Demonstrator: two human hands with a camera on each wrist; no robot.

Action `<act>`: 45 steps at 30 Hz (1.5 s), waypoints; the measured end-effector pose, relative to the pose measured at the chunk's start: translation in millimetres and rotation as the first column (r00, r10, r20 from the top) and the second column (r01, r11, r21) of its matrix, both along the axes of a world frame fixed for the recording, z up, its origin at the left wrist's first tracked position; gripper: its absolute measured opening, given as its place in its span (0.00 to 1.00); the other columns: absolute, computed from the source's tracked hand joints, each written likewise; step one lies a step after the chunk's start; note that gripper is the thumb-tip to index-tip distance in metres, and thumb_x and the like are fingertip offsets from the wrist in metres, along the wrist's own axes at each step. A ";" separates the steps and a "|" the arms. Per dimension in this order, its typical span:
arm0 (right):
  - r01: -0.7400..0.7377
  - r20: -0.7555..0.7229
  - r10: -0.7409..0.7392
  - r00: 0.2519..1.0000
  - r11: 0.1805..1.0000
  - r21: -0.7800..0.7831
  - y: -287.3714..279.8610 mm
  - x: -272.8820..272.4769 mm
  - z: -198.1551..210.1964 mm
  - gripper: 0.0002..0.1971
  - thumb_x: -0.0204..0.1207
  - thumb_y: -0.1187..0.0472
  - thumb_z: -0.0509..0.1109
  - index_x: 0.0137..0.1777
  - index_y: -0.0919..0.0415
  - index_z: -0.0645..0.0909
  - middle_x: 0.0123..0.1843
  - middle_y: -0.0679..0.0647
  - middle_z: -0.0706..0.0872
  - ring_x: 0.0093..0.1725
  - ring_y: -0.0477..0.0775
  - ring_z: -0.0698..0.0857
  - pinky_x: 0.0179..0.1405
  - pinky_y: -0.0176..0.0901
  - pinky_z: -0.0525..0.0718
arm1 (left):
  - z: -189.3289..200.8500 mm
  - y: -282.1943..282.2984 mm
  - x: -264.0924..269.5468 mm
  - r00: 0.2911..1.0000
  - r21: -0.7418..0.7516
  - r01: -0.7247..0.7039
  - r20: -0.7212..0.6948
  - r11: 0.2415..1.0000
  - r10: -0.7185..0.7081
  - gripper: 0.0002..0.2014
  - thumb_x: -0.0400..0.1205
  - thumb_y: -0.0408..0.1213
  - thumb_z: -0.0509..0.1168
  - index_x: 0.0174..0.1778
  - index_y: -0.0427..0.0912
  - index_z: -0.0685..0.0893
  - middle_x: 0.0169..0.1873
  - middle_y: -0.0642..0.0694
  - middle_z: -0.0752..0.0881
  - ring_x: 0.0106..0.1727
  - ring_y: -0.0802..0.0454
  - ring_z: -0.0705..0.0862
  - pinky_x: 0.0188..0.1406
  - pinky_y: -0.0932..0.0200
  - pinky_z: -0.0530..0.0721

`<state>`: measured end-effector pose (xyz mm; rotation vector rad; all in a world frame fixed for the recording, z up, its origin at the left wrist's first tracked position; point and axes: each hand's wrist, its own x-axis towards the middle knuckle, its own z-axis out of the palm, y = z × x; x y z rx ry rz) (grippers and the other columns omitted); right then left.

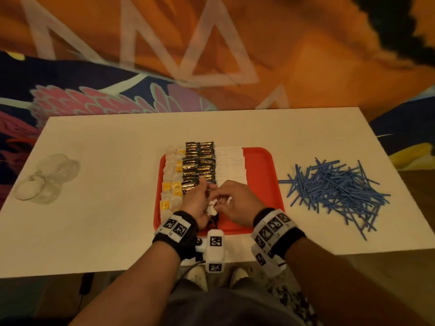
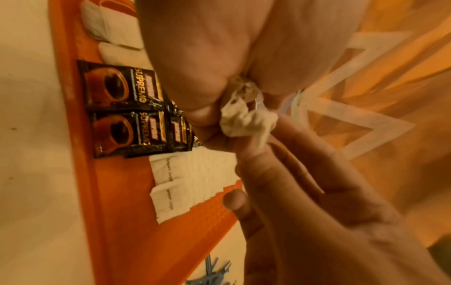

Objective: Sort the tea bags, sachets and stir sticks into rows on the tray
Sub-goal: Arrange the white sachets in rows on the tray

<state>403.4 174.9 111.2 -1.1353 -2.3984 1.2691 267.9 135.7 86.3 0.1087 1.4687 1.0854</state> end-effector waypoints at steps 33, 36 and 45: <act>0.491 -0.215 -0.667 0.714 0.695 -0.525 -16.0 -13.0 21.9 0.06 0.73 0.67 0.78 0.43 0.61 0.83 0.43 0.55 0.86 0.43 0.51 0.87 0.39 0.43 0.87 | 32.1 -18.4 -16.3 0.993 0.296 0.087 -0.099 0.951 -0.060 0.11 0.83 0.34 0.70 0.58 0.32 0.85 0.26 0.53 0.83 0.18 0.61 0.73 0.14 0.67 0.67; 0.510 -0.217 -0.711 0.669 0.652 -0.561 -10.3 -5.7 17.8 0.07 0.73 0.71 0.76 0.41 0.63 0.80 0.35 0.57 0.85 0.35 0.50 0.84 0.31 0.38 0.82 | 30.2 -18.4 -19.1 0.993 0.296 0.049 -0.116 0.954 -0.016 0.10 0.84 0.33 0.69 0.59 0.33 0.84 0.28 0.52 0.86 0.19 0.63 0.77 0.14 0.69 0.71; 0.466 -0.156 -0.671 0.724 0.644 -0.606 5.0 7.8 0.9 0.14 0.71 0.65 0.80 0.54 0.65 0.84 0.46 0.57 0.89 0.42 0.51 0.86 0.37 0.41 0.84 | 15.0 -16.3 8.3 0.984 0.238 0.049 -0.176 0.970 -0.007 0.06 0.82 0.36 0.72 0.52 0.39 0.88 0.36 0.50 0.90 0.36 0.56 0.86 0.31 0.60 0.80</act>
